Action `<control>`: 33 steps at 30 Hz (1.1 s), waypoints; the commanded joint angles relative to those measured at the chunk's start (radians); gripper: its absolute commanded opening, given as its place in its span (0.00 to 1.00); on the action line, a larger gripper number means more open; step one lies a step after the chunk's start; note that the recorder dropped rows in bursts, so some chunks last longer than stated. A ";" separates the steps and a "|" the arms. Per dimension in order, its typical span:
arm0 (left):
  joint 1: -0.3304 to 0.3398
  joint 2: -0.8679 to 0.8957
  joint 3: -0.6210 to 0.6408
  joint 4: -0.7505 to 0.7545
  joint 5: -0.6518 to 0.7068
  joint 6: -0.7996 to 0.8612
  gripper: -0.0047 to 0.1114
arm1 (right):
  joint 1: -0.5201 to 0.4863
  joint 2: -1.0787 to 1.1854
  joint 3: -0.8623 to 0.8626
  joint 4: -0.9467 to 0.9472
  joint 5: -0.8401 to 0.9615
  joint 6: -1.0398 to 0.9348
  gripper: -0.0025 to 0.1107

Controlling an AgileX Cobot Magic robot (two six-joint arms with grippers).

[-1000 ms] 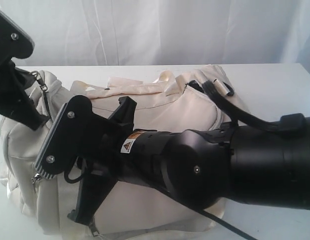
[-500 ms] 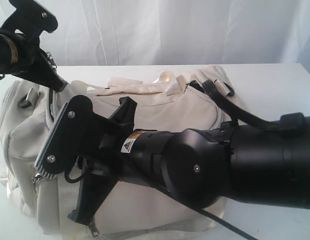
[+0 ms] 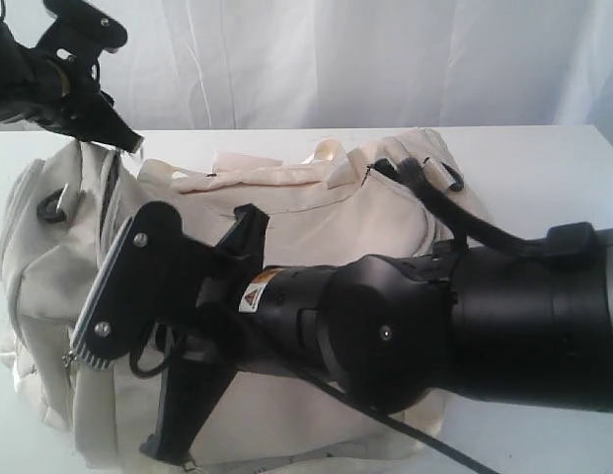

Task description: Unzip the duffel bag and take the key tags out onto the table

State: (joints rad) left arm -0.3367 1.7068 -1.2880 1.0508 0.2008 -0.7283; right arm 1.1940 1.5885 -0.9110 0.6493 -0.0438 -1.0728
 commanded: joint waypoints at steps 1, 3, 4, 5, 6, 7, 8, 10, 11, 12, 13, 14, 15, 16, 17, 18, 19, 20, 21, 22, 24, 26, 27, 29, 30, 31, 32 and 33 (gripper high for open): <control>0.015 -0.022 -0.010 -0.001 0.083 -0.012 0.83 | 0.012 -0.005 0.011 -0.010 0.073 0.004 0.02; 0.015 -0.063 -0.011 -0.013 0.138 -0.012 0.91 | 0.012 -0.005 0.011 -0.010 0.073 0.004 0.02; 0.015 -0.095 -0.011 -0.024 0.167 0.000 0.91 | 0.012 -0.005 0.011 -0.010 0.073 0.004 0.02; 0.015 -0.121 -0.011 -0.029 0.190 0.010 0.91 | 0.012 -0.005 0.011 -0.010 0.073 0.004 0.02; 0.012 -0.162 -0.011 -0.030 0.239 0.018 0.91 | 0.012 -0.005 0.011 -0.010 0.072 0.008 0.02; 0.005 -0.194 -0.011 -0.039 0.292 0.037 0.90 | 0.012 -0.005 0.011 -0.010 0.072 0.028 0.02; 0.000 -0.236 -0.011 -0.096 0.354 0.087 0.89 | 0.012 -0.005 0.011 -0.010 0.065 0.075 0.02; -0.007 -0.300 -0.011 -0.257 0.425 0.191 0.78 | 0.012 -0.015 0.011 -0.010 0.065 0.140 0.08; -0.007 -0.317 -0.011 -0.324 0.449 0.251 0.68 | 0.012 -0.021 0.011 -0.010 0.065 0.153 0.11; -0.011 -0.338 -0.011 -0.430 0.479 0.343 0.54 | 0.012 -0.038 0.011 -0.010 0.065 0.180 0.21; -0.014 -0.348 -0.011 -0.483 0.498 0.391 0.46 | 0.012 -0.047 0.011 -0.010 0.065 0.189 0.25; -0.014 -0.362 -0.011 -0.565 0.527 0.467 0.34 | 0.012 -0.060 0.011 -0.010 0.067 0.196 0.31; -0.014 -0.372 -0.011 -0.613 0.544 0.515 0.25 | 0.012 -0.075 0.011 -0.010 0.067 0.196 0.37; -0.014 -0.383 -0.011 -0.663 0.561 0.558 0.17 | 0.012 -0.091 0.011 -0.010 0.070 0.196 0.42; -0.014 -0.402 -0.011 -0.728 0.585 0.602 0.05 | 0.012 -0.109 0.011 -0.010 0.075 0.196 0.46; -0.014 -0.417 -0.008 -0.767 0.611 0.632 0.05 | 0.012 -0.128 0.011 -0.010 0.083 0.197 0.47; -0.014 -0.439 -0.001 -0.810 0.627 0.660 0.05 | 0.012 -0.144 0.011 -0.010 0.092 0.199 0.47; -0.014 -0.465 0.023 -0.843 0.636 0.685 0.05 | 0.012 -0.163 0.011 -0.010 0.101 0.208 0.46; -0.014 -0.495 0.047 -0.864 0.637 0.693 0.05 | 0.012 -0.183 0.011 -0.010 0.112 0.221 0.46; -0.014 -0.522 0.075 -0.872 0.637 0.695 0.05 | 0.012 -0.197 0.011 -0.010 0.121 0.229 0.46; -0.014 -0.595 0.159 -0.892 0.614 0.703 0.05 | 0.004 -0.228 0.011 -0.014 0.156 0.243 0.46; -0.014 -0.676 0.255 -0.915 0.577 0.703 0.05 | -0.012 -0.249 0.011 -0.021 0.202 0.243 0.44; -0.014 -0.710 0.306 -0.926 0.548 0.703 0.05 | -0.027 -0.258 0.011 -0.021 0.228 0.253 0.42; -0.014 -0.788 0.404 -0.965 0.472 0.706 0.05 | -0.070 -0.273 0.009 -0.052 0.269 0.309 0.40; -0.014 -0.823 0.439 -0.973 0.442 0.708 0.05 | -0.094 -0.272 0.004 -0.103 0.298 0.354 0.40; -0.014 -0.852 0.479 -0.976 0.402 0.708 0.05 | -0.119 -0.272 -0.008 -0.177 0.328 0.419 0.40; -0.014 -0.879 0.513 -0.981 0.361 0.708 0.05 | -0.138 -0.272 -0.018 -0.247 0.357 0.488 0.40; -0.014 -0.899 0.535 -0.988 0.332 0.706 0.05 | -0.159 -0.271 -0.033 -0.337 0.385 0.574 0.40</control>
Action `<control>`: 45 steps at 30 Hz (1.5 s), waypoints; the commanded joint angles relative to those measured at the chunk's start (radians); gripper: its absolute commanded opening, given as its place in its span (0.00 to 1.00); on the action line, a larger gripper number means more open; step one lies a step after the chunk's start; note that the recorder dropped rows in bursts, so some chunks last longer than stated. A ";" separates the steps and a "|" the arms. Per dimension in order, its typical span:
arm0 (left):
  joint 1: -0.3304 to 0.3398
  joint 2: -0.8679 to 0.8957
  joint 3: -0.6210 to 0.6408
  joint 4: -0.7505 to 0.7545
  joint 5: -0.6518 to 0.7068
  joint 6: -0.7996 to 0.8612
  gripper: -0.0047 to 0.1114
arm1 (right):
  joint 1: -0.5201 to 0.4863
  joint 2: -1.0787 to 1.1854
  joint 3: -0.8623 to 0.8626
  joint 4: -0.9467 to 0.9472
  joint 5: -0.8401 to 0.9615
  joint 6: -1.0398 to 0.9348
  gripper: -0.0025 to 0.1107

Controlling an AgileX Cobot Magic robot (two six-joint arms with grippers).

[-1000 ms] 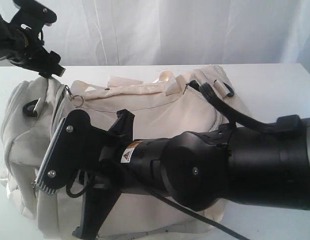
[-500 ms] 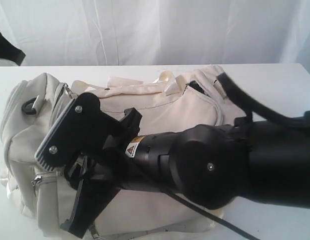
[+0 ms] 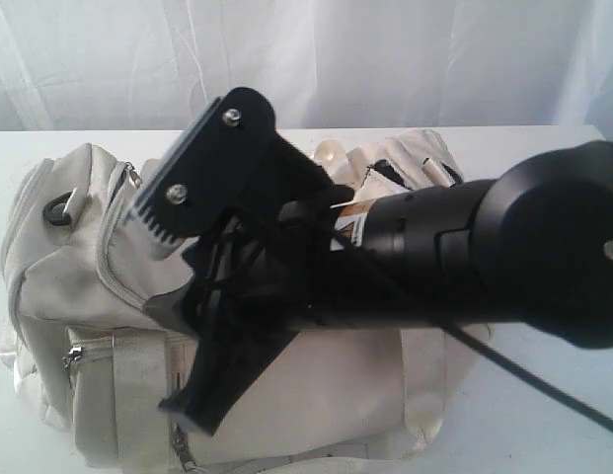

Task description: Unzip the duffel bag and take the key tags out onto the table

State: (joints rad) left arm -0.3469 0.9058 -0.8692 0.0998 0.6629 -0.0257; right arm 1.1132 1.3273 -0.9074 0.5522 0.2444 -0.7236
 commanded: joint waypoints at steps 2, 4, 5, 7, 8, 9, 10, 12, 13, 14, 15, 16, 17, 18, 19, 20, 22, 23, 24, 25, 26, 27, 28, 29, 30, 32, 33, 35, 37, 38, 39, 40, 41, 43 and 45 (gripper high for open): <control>-0.003 -0.140 0.143 -0.059 -0.183 0.003 0.05 | -0.109 -0.009 -0.072 -0.398 0.153 0.372 0.40; -0.003 -0.168 0.146 -0.073 -0.200 0.003 0.05 | -0.127 -0.009 -0.128 -0.514 0.234 0.489 0.40; -0.003 -0.180 0.146 -0.073 -0.200 0.001 0.05 | -0.127 -0.009 -0.157 -0.531 0.268 0.505 0.40; -0.003 -0.199 0.146 -0.079 -0.198 0.002 0.05 | -0.124 -0.009 -0.208 -0.512 0.354 0.501 0.40; -0.003 -0.208 0.146 -0.088 -0.195 0.002 0.05 | -0.118 -0.009 -0.226 -0.492 0.404 0.489 0.40; -0.003 -0.214 0.146 -0.100 -0.193 0.002 0.05 | -0.109 -0.007 -0.242 -0.473 0.453 0.461 0.40; -0.003 -0.219 0.146 -0.107 -0.193 0.002 0.05 | -0.100 -0.003 -0.253 -0.471 0.497 0.428 0.40; -0.003 -0.229 0.146 -0.123 -0.191 0.002 0.05 | -0.089 0.008 -0.258 -0.471 0.565 0.400 0.40; -0.003 -0.231 0.146 -0.126 -0.191 0.002 0.05 | -0.084 0.019 -0.258 -0.471 0.594 0.373 0.40; -0.003 -0.234 0.146 -0.126 -0.191 0.002 0.05 | -0.085 0.034 -0.258 -0.471 0.619 0.336 0.40; -0.003 -0.236 0.146 -0.126 -0.191 0.002 0.05 | -0.085 0.051 -0.258 -0.471 0.643 0.292 0.40; -0.003 -0.238 0.146 -0.126 -0.191 0.002 0.05 | -0.085 0.070 -0.258 -0.474 0.656 0.243 0.40; -0.003 -0.238 0.146 -0.126 -0.191 0.002 0.05 | -0.085 0.083 -0.258 -0.475 0.665 0.206 0.40; -0.003 -0.238 0.146 -0.130 -0.191 0.002 0.05 | -0.085 0.098 -0.258 -0.475 0.666 0.168 0.40; -0.003 -0.238 0.146 -0.133 -0.191 0.002 0.05 | -0.085 0.111 -0.258 -0.475 0.660 0.140 0.40; -0.003 -0.238 0.146 -0.133 -0.191 0.002 0.05 | -0.085 0.122 -0.258 -0.476 0.648 0.122 0.40; -0.003 -0.238 0.146 -0.133 -0.191 0.002 0.05 | -0.085 0.138 -0.258 -0.493 0.616 0.101 0.40; -0.003 -0.238 0.146 -0.141 -0.191 0.002 0.05 | -0.085 0.145 -0.258 -0.509 0.597 0.096 0.40; -0.003 -0.238 0.146 -0.144 -0.191 0.003 0.05 | -0.085 0.150 -0.258 -0.520 0.582 0.096 0.40; -0.003 -0.238 0.146 -0.144 -0.191 0.003 0.05 | -0.085 0.155 -0.258 -0.536 0.560 0.096 0.40; -0.003 -0.238 0.146 -0.144 -0.191 0.003 0.05 | -0.085 0.157 -0.258 -0.558 0.542 0.096 0.40; -0.003 -0.238 0.146 -0.144 -0.191 0.003 0.05 | -0.085 0.164 -0.258 -0.597 0.519 0.096 0.40; -0.003 -0.238 0.146 -0.144 -0.191 0.003 0.05 | -0.085 0.166 -0.258 -0.617 0.509 0.096 0.40; -0.003 -0.238 0.146 -0.147 -0.191 0.004 0.05 | -0.085 0.170 -0.258 -0.645 0.507 0.098 0.40; -0.003 -0.238 0.146 -0.147 -0.191 0.004 0.05 | -0.085 0.170 -0.258 -0.650 0.507 0.098 0.40; -0.003 -0.238 0.146 -0.147 -0.191 0.004 0.05 | -0.085 0.171 -0.258 -0.654 0.516 0.098 0.40; -0.003 -0.238 0.146 -0.147 -0.191 0.004 0.05 | -0.085 0.171 -0.258 -0.654 0.521 0.098 0.40; -0.003 -0.238 0.146 -0.147 -0.191 0.004 0.05 | -0.085 0.171 -0.258 -0.654 0.525 0.098 0.40; -0.003 -0.238 0.146 -0.147 -0.191 0.004 0.05 | -0.085 0.174 -0.258 -0.654 0.530 0.098 0.40; -0.003 -0.238 0.146 -0.147 -0.191 0.004 0.05 | -0.085 0.182 -0.258 -0.654 0.544 0.098 0.40; -0.003 -0.238 0.146 -0.147 -0.191 0.004 0.05 | -0.085 0.188 -0.258 -0.654 0.555 0.098 0.40; -0.003 -0.238 0.146 -0.147 -0.191 0.004 0.05 | -0.085 0.202 -0.258 -0.654 0.570 0.098 0.40; -0.003 -0.238 0.146 -0.147 -0.191 0.004 0.05 | -0.085 0.210 -0.258 -0.654 0.573 0.098 0.40; -0.003 -0.238 0.146 -0.149 -0.191 0.004 0.05 | -0.085 0.224 -0.258 -0.659 0.566 0.098 0.40; -0.003 -0.238 0.146 -0.150 -0.191 0.004 0.05 | -0.085 0.233 -0.258 -0.659 0.544 0.098 0.40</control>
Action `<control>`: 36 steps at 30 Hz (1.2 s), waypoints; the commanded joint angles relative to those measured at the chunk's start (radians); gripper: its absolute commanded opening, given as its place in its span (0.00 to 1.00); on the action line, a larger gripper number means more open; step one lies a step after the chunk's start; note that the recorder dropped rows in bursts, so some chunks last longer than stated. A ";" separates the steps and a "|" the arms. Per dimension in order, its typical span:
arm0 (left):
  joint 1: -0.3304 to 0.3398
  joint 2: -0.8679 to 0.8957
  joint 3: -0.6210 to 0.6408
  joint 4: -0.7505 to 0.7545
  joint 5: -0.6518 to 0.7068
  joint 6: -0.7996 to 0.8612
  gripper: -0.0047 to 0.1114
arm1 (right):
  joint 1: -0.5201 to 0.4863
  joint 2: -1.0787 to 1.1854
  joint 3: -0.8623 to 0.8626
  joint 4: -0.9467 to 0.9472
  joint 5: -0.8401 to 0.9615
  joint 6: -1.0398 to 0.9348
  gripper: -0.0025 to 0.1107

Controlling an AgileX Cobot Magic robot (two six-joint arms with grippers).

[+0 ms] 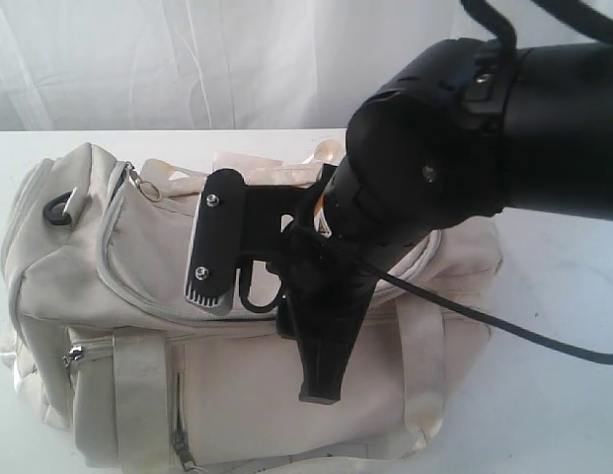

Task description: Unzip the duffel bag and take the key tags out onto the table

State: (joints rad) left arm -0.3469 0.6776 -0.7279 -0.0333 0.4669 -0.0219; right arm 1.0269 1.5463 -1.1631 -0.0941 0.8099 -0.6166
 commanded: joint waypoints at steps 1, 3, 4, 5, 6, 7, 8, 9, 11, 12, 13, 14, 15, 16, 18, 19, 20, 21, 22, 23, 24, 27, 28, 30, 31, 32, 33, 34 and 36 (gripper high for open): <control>-0.003 -0.010 0.005 -0.017 0.005 0.000 0.05 | 0.002 0.016 -0.002 -0.013 -0.029 -0.009 0.40; -0.003 -0.010 0.005 -0.017 0.005 0.000 0.05 | 0.002 0.016 -0.002 -0.013 -0.038 -0.009 0.40; -0.003 -0.010 0.005 -0.017 0.005 0.000 0.05 | 0.002 0.014 -0.002 -0.014 -0.038 -0.009 0.40; -0.003 -0.010 0.005 -0.019 0.005 0.000 0.05 | 0.002 0.010 -0.002 -0.014 -0.038 -0.009 0.40; -0.003 -0.010 0.005 -0.019 0.005 0.000 0.05 | 0.002 0.005 -0.002 -0.014 -0.038 -0.009 0.40; -0.003 -0.010 0.005 -0.021 0.005 0.000 0.05 | 0.002 0.002 -0.002 -0.014 -0.038 -0.009 0.40; -0.003 -0.010 0.005 -0.026 0.005 0.000 0.05 | 0.002 -0.003 -0.002 -0.014 -0.040 -0.009 0.40; -0.003 -0.010 0.005 -0.028 0.005 0.000 0.05 | 0.002 -0.007 -0.002 -0.014 -0.047 -0.009 0.40; -0.003 -0.010 0.005 -0.034 0.005 0.000 0.05 | 0.002 -0.012 -0.002 -0.014 -0.054 -0.009 0.40; -0.003 -0.010 0.005 -0.034 0.005 0.000 0.05 | 0.002 -0.012 -0.002 -0.014 -0.054 -0.009 0.40; -0.003 -0.010 0.005 -0.034 0.005 0.000 0.05 | 0.002 -0.012 -0.002 -0.014 -0.054 -0.009 0.40; -0.003 -0.010 0.005 -0.034 0.005 0.000 0.05 | 0.002 -0.012 -0.002 -0.014 -0.054 -0.009 0.40; -0.003 -0.010 0.005 -0.034 0.005 0.000 0.05 | 0.002 -0.012 -0.002 -0.014 -0.054 -0.009 0.40; -0.003 -0.010 0.005 -0.034 0.005 0.000 0.05 | 0.002 -0.012 -0.002 -0.014 -0.056 -0.009 0.40; -0.003 -0.010 0.005 -0.034 0.005 0.000 0.05 | 0.002 -0.012 -0.002 -0.014 -0.056 -0.009 0.40; -0.003 -0.010 0.005 -0.034 0.005 0.000 0.05 | 0.002 -0.012 -0.002 -0.014 -0.056 -0.009 0.40; -0.003 -0.010 0.005 -0.034 0.005 0.000 0.05 | 0.002 -0.012 -0.002 -0.014 -0.056 -0.009 0.40; -0.003 -0.010 0.005 -0.038 0.005 0.000 0.05 | 0.002 -0.012 -0.002 -0.014 -0.056 -0.009 0.40; -0.003 -0.010 0.005 -0.041 0.005 0.000 0.05 | 0.002 -0.012 -0.002 -0.014 -0.056 -0.009 0.40; -0.003 -0.010 0.005 -0.043 0.005 0.000 0.05 | 0.002 -0.012 -0.004 -0.014 -0.061 -0.009 0.40; -0.003 -0.010 0.005 -0.043 0.005 0.000 0.05 | 0.002 -0.014 -0.004 -0.014 -0.068 -0.009 0.40; -0.003 -0.010 0.005 -0.043 0.005 0.002 0.05 | 0.002 -0.021 -0.006 -0.018 -0.081 -0.009 0.40; -0.003 -0.010 0.005 -0.045 0.005 0.002 0.05 | 0.002 -0.021 -0.016 -0.019 -0.072 -0.009 0.40; -0.003 -0.010 0.005 -0.052 0.005 0.002 0.05 | 0.002 -0.025 -0.028 -0.019 -0.067 -0.009 0.40; -0.003 -0.010 0.005 -0.052 0.005 0.004 0.05 | 0.002 -0.025 -0.032 -0.019 -0.077 -0.009 0.40; -0.003 -0.010 0.005 -0.052 0.005 0.004 0.05 | 0.002 -0.025 -0.034 -0.019 -0.082 -0.009 0.40; -0.003 -0.010 0.005 -0.052 0.005 0.004 0.05 | 0.002 -0.025 -0.034 -0.025 -0.089 -0.009 0.40; -0.003 -0.010 0.005 -0.052 0.005 0.004 0.05 | 0.002 -0.025 -0.034 -0.037 -0.091 -0.009 0.40; -0.003 -0.010 0.005 -0.052 0.005 0.004 0.05 | 0.002 -0.025 -0.034 -0.039 -0.091 -0.009 0.40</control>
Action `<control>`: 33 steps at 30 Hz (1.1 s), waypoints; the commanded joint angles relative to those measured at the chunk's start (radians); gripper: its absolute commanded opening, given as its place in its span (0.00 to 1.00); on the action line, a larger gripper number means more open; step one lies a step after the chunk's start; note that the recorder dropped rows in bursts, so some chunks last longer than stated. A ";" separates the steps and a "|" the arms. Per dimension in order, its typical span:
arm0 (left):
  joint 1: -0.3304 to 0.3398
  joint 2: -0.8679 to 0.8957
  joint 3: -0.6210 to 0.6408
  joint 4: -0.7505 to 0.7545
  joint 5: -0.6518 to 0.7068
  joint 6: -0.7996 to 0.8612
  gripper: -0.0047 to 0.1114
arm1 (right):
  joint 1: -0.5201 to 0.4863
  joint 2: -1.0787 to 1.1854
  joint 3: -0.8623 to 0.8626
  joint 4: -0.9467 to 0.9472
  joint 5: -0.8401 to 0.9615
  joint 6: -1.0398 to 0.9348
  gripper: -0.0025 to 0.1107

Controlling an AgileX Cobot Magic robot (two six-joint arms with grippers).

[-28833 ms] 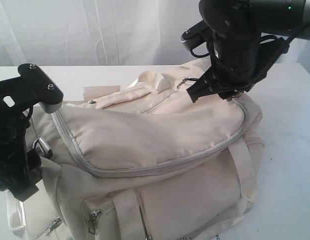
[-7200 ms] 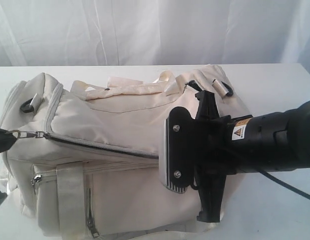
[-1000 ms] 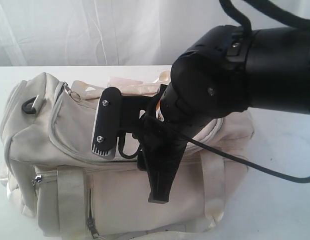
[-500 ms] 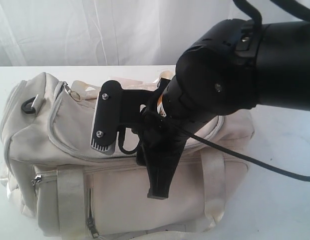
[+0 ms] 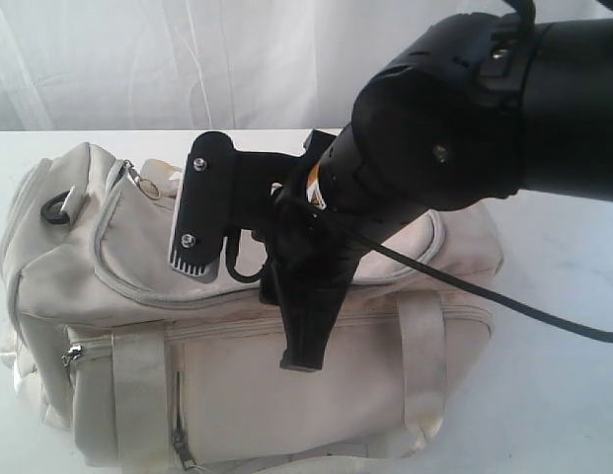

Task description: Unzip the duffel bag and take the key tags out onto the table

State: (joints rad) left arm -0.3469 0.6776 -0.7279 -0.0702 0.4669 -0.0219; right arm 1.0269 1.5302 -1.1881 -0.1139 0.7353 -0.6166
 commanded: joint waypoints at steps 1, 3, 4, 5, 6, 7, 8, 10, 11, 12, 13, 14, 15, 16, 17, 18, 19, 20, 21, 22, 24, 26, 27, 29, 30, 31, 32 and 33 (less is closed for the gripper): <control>-0.003 -0.010 0.005 -0.015 0.005 0.004 0.05 | 0.002 -0.009 -0.009 -0.019 -0.017 -0.009 0.40; -0.003 -0.010 0.005 -0.015 0.005 0.004 0.05 | 0.002 -0.009 -0.009 -0.033 -0.010 -0.009 0.40; -0.003 -0.010 0.005 -0.015 0.005 0.004 0.05 | 0.002 -0.009 -0.009 -0.055 -0.005 -0.009 0.40; -0.003 -0.010 0.005 -0.015 0.005 0.004 0.05 | 0.002 -0.009 -0.009 -0.089 0.002 -0.009 0.40; -0.003 -0.010 0.005 -0.015 0.005 0.004 0.05 | 0.002 -0.009 -0.009 -0.124 0.006 -0.003 0.40; -0.003 -0.010 0.005 -0.015 0.005 0.004 0.05 | 0.002 -0.009 -0.009 -0.145 0.012 0.009 0.40; -0.003 -0.010 0.005 -0.016 0.005 0.004 0.05 | -0.001 -0.009 -0.009 -0.160 0.017 0.026 0.40; -0.003 -0.010 0.005 -0.018 0.005 0.004 0.05 | -0.001 -0.009 -0.009 -0.165 0.019 0.049 0.40; -0.003 -0.010 0.005 -0.018 0.005 0.004 0.05 | -0.001 -0.009 -0.009 -0.165 0.019 0.054 0.40; -0.003 -0.010 0.005 -0.018 0.005 0.004 0.05 | -0.001 -0.009 -0.009 -0.165 0.019 0.056 0.40; -0.003 -0.010 0.005 -0.018 0.005 0.004 0.05 | -0.001 -0.009 -0.009 -0.165 0.019 0.060 0.40; -0.003 -0.010 0.005 -0.018 0.005 0.004 0.05 | -0.001 -0.009 -0.009 -0.165 0.019 0.060 0.40; -0.003 -0.010 0.005 -0.018 0.005 0.004 0.05 | -0.001 -0.009 -0.009 -0.165 0.019 0.060 0.40; -0.003 -0.010 0.005 -0.018 0.005 0.004 0.05 | -0.001 -0.009 -0.009 -0.168 0.019 0.060 0.40; -0.003 -0.010 0.005 -0.018 0.005 0.004 0.05 | -0.001 -0.011 -0.009 -0.174 0.019 0.060 0.40; -0.003 -0.010 0.005 -0.018 0.005 0.004 0.05 | -0.001 -0.013 -0.009 -0.180 0.019 0.060 0.40; -0.003 -0.010 0.005 -0.018 0.005 0.004 0.05 | -0.001 -0.013 -0.009 -0.192 0.019 0.060 0.40; -0.003 -0.010 0.005 -0.018 0.005 0.004 0.05 | -0.001 -0.014 -0.009 -0.202 0.019 0.060 0.40; -0.003 -0.010 0.005 -0.018 0.005 0.004 0.05 | -0.001 -0.014 -0.009 -0.206 0.019 0.060 0.40; -0.003 -0.010 0.005 -0.021 0.005 0.004 0.05 | -0.001 -0.014 -0.009 -0.209 0.019 0.060 0.40; -0.003 -0.010 0.005 -0.024 0.005 0.004 0.05 | -0.001 -0.014 -0.009 -0.211 0.019 0.060 0.40; -0.003 -0.010 0.005 -0.026 0.005 0.006 0.05 | -0.001 -0.014 -0.009 -0.213 0.017 0.060 0.40; -0.003 -0.010 0.005 -0.026 0.005 0.006 0.05 | -0.001 -0.014 -0.009 -0.222 0.017 0.060 0.40; -0.003 -0.010 0.005 -0.026 0.005 0.006 0.05 | -0.001 -0.015 -0.009 -0.254 0.017 0.062 0.40; -0.003 -0.010 0.005 -0.026 0.005 0.006 0.05 | -0.001 -0.015 -0.009 -0.260 0.017 0.067 0.40; -0.003 -0.010 0.005 -0.026 0.005 0.006 0.05 | -0.001 -0.015 -0.009 -0.262 0.017 0.067 0.40; -0.003 -0.010 0.005 -0.026 0.005 0.006 0.05 | -0.001 -0.015 -0.009 -0.262 0.017 0.067 0.40; -0.003 -0.010 0.005 -0.026 0.005 0.006 0.05 | -0.001 -0.015 -0.009 -0.264 0.017 0.067 0.40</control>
State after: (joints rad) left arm -0.3469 0.6776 -0.7279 -0.0839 0.4669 -0.0219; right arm 1.0269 1.5281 -1.1904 -0.3548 0.7501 -0.5595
